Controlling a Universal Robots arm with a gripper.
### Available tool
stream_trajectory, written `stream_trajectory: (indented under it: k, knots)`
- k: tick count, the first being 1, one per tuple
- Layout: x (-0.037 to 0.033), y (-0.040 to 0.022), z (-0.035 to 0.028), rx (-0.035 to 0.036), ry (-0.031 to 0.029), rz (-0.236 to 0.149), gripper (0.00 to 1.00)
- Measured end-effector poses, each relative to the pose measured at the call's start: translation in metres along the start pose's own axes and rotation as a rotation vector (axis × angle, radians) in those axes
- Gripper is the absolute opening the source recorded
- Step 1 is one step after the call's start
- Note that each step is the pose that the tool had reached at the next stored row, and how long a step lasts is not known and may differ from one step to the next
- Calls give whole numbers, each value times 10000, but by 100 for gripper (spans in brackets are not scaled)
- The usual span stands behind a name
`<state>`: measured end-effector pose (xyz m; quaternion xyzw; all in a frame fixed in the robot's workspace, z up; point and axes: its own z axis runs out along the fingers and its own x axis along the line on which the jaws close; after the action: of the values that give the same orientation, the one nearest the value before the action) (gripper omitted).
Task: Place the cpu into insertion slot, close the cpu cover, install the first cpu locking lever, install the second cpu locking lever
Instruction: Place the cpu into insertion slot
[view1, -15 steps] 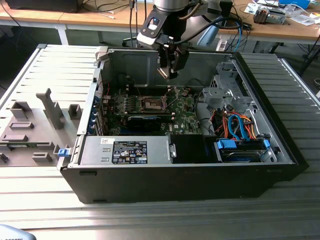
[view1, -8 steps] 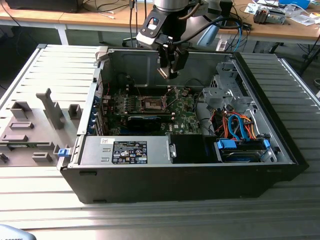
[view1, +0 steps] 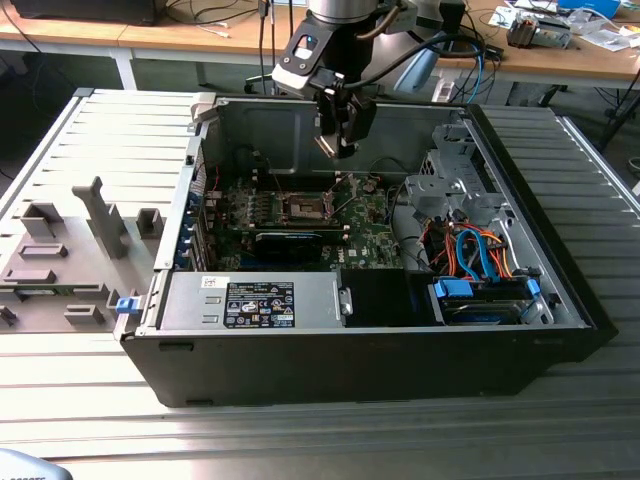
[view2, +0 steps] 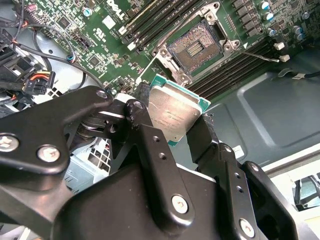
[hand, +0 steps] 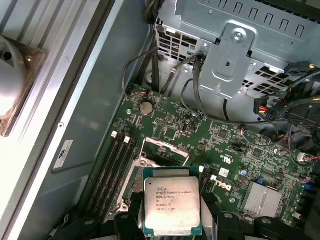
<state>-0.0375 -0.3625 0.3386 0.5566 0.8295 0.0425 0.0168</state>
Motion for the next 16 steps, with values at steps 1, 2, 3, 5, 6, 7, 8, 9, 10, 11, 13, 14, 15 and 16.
stream_trajectory:
  k: [1, 2, 3, 5, 6, 7, 8, 9, 10, 11, 13, 14, 15, 16]
  knots:
    - [0, 0, 0, 0, -2, 14, 55]
    - [0, 0, 0, -1, -3, 30, 55]
    - [0, 0, 0, -1, -5, 54, 55]
    - [-1, 0, 0, -2, -8, 82, 55]
    - [-1, 0, 0, -2, -10, 111, 55]
    - [-1, -1, 0, -3, -12, 135, 55]
    - [-1, -1, 1, -4, -14, 164, 55]
    - [-2, -1, 0, -4, -17, 187, 55]
    - [-3, -1, 1, -6, -28, 312, 55]
    - [-3, -1, 1, -8, -38, 428, 55]
    - [-4, -2, 1, -10, -48, 535, 55]
    - [-4, -2, 1, -12, -53, 592, 55]
    - [-4, -2, 1, -12, -57, 632, 55]
    - [-5, -2, 1, -13, -59, 657, 55]
